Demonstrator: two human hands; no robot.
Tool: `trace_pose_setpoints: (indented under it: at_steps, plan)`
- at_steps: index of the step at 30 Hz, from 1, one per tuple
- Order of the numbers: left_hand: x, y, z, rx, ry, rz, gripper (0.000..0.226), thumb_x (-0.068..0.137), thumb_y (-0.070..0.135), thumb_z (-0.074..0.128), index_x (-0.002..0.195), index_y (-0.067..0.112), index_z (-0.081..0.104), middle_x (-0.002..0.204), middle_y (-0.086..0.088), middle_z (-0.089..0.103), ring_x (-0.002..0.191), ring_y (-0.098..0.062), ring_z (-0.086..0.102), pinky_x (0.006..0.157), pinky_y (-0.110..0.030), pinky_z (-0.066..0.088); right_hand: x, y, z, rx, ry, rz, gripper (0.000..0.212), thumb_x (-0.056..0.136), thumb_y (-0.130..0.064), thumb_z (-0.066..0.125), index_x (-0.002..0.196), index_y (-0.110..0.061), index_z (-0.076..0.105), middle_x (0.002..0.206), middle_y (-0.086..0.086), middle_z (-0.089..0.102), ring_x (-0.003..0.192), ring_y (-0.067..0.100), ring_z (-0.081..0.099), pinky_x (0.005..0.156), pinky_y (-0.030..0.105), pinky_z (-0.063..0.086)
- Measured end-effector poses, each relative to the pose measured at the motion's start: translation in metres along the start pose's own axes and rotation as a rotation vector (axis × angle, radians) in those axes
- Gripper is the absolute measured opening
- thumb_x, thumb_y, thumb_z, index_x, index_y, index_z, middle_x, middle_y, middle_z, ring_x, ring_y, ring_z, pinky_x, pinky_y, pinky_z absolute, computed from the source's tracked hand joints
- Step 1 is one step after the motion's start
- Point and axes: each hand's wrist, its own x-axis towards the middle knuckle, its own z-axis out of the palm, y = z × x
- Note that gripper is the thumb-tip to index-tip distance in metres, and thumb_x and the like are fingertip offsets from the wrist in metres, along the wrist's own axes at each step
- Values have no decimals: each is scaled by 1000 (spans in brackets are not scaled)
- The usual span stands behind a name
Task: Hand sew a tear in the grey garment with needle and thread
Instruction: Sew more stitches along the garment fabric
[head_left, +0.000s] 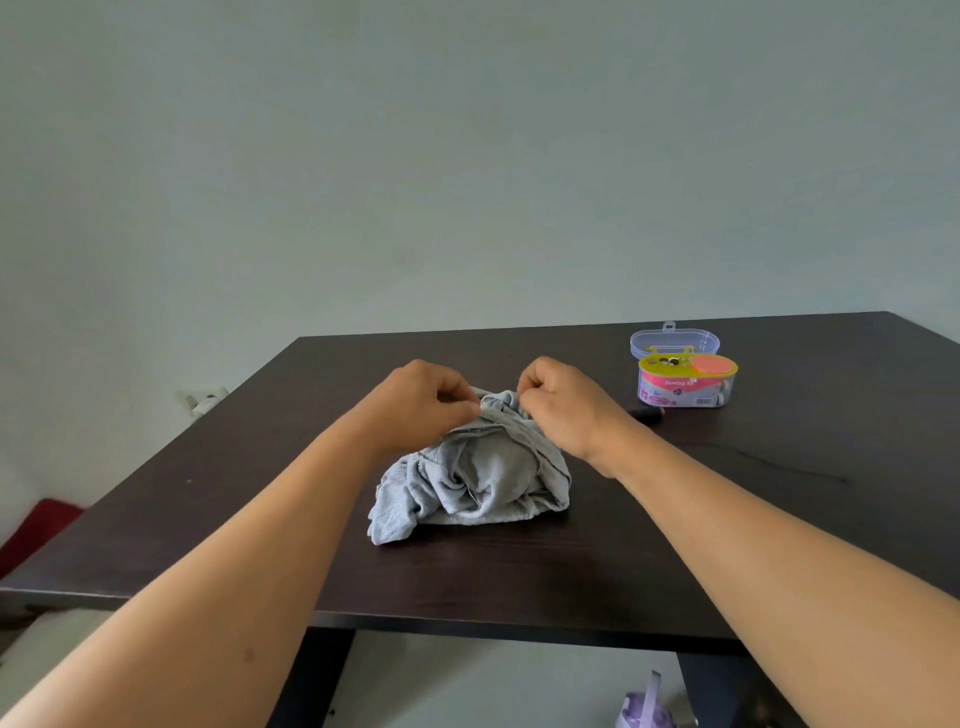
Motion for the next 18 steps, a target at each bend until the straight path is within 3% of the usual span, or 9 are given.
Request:
trace_pose_setpoints:
  at_steps: [3,5,8,9,11,13,15,18]
  plan:
    - [-11,-6,-2,63,-43,-38,8,88,35,71,91,30,76,82,10,74,82,-7,69,77,-28,56,-4,-2,7,-70,-18,-39,3,86,-23,62,84,-24,64,70,-11,59,65,5,54,59,24,41]
    - [-15,-8,-2,88,-63,-43,10,89,32,69,95,28,77,81,7,74,80,-8,69,74,-27,56,-4,-3,9,-106,-43,-68,5,83,-31,72,84,-28,68,76,-12,63,72,4,60,65,25,48]
    - [-19,-10,-2,134,-77,-48,12,89,28,68,98,29,76,79,13,70,71,-1,64,61,-17,45,-4,-5,12,-248,-75,-116,11,86,-33,70,97,-29,72,68,-9,62,60,9,57,62,26,46]
    - [-18,-11,-1,149,-78,-50,13,88,28,69,99,29,75,79,14,68,71,0,62,60,-16,43,-3,-5,13,-288,-70,-127,15,88,-32,68,102,-28,73,74,-7,66,64,10,60,64,27,48]
    - [-17,-12,0,179,-69,-48,14,88,28,69,100,28,75,84,15,68,77,-1,63,63,-17,45,-1,-5,14,-333,-59,-136,18,90,-29,65,106,-27,73,85,-7,70,75,13,65,72,29,52]
    - [-15,-12,1,198,-57,-45,10,88,28,69,97,28,75,87,13,69,82,-6,64,67,-19,48,0,-7,15,-369,-70,-134,17,91,-25,62,103,-26,74,76,-12,64,68,10,61,68,28,49]
    - [-11,-13,2,143,-38,-48,5,88,28,69,88,28,74,81,10,70,77,-8,65,67,-22,51,4,-8,15,-359,-72,-117,17,91,-22,60,96,-26,75,76,-11,66,69,12,63,67,29,52]
    - [-5,-14,-1,-136,7,-77,10,86,31,69,80,24,73,76,2,71,69,-9,62,71,-30,54,11,-9,11,-186,-27,-48,15,88,-20,61,84,-25,75,78,-6,72,75,14,68,70,31,56]
